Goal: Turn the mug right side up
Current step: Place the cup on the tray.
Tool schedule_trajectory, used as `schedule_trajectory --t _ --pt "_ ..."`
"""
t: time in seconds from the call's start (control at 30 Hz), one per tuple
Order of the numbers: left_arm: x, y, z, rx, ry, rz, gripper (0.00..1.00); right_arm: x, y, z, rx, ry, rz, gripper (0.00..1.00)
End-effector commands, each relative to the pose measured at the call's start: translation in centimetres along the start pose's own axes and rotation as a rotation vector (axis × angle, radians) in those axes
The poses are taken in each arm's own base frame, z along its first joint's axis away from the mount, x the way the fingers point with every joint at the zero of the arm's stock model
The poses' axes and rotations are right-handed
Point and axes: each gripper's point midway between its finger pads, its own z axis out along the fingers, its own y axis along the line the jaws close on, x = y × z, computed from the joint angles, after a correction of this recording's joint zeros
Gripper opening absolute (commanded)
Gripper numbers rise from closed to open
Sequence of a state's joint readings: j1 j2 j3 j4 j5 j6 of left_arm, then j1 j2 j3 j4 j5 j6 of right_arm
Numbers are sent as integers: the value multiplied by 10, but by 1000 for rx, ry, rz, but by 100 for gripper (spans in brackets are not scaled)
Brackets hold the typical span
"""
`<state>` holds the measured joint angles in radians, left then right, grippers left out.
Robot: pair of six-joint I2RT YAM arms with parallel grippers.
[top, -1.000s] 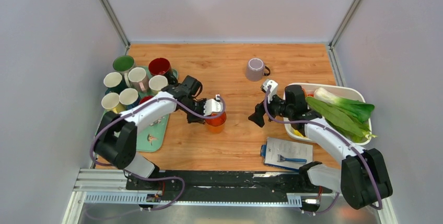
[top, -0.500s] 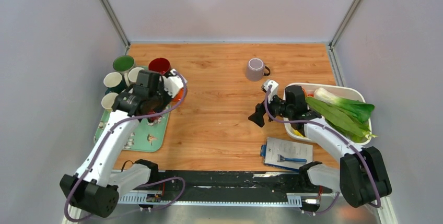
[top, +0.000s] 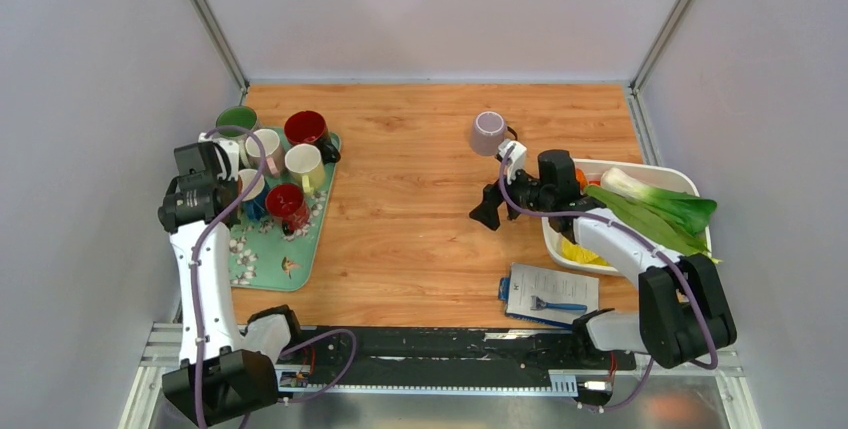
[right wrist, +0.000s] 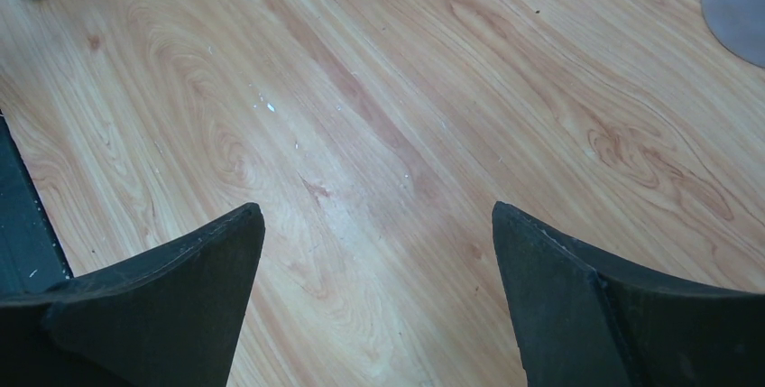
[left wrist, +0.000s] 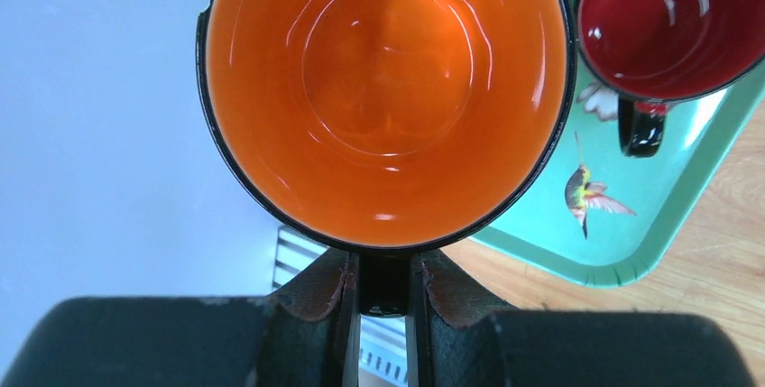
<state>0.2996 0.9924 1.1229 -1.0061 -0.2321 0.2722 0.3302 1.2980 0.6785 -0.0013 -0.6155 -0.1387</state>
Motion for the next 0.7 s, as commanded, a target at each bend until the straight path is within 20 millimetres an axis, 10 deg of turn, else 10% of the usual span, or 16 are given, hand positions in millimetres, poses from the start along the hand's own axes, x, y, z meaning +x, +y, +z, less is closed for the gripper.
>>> schedule_trajectory --t 0.0,0.47,0.67 --pt "13 4 9 -36 13 -103 0 -31 -2 4 -20 -64 -17 100" --pt "40 19 59 -12 95 -214 0 -30 -4 -1 3 -53 -32 100" --pt "44 -12 57 187 84 -121 0 -22 -2 0 -2 -47 -25 100"
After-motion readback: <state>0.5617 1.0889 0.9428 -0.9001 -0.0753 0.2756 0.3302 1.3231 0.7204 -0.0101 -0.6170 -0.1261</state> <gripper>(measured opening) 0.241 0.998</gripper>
